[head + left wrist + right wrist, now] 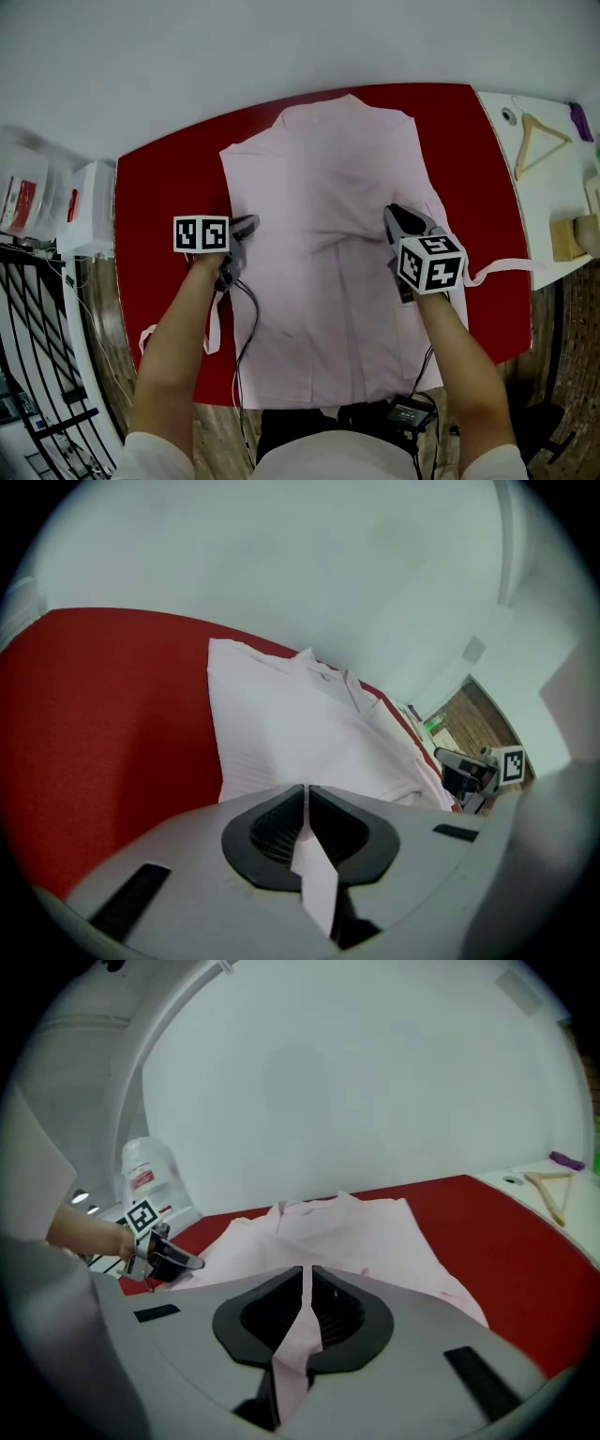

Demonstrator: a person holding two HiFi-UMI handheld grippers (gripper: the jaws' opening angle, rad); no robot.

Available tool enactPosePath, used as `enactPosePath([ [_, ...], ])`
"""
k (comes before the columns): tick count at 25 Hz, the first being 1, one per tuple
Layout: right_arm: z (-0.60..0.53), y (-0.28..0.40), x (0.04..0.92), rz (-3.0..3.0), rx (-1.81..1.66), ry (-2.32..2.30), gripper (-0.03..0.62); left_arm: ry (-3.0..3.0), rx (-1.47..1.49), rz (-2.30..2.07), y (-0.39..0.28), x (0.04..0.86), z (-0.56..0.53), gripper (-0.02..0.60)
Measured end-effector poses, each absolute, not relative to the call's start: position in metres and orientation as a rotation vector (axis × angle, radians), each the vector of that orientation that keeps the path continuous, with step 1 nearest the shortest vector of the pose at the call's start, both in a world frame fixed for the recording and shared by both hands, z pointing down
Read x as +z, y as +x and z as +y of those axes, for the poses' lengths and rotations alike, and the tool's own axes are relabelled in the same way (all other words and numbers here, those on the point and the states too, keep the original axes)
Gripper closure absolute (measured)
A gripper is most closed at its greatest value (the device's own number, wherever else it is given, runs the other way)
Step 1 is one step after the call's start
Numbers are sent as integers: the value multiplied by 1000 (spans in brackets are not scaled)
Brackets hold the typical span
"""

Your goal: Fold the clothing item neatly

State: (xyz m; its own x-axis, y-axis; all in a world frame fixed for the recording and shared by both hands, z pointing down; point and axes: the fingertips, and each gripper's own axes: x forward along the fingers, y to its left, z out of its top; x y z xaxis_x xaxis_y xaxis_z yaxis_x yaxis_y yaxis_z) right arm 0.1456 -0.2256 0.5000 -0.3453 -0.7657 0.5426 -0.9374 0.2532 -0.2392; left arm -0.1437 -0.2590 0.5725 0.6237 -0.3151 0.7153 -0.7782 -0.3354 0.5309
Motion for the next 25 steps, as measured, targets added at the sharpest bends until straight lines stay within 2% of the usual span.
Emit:
enactPosePath([
  [4, -261, 131, 525, -2187, 834, 1494, 559, 1905, 618, -848, -144, 573, -257, 560],
  [8, -269, 150, 552, -2075, 917, 1524, 559, 1904, 620, -836, -146, 573, -255, 566],
  [12, -265, 171, 562, -1982, 841, 1535, 562, 1907, 643, -836, -150, 574, -253, 571],
  [20, -259, 187, 550, -1967, 765, 1579, 562, 1930, 658, -886, -153, 569, -255, 571],
  [25, -241, 185, 520, -2085, 730, 1599, 562, 2044, 466, -926, -154, 522, -250, 571],
])
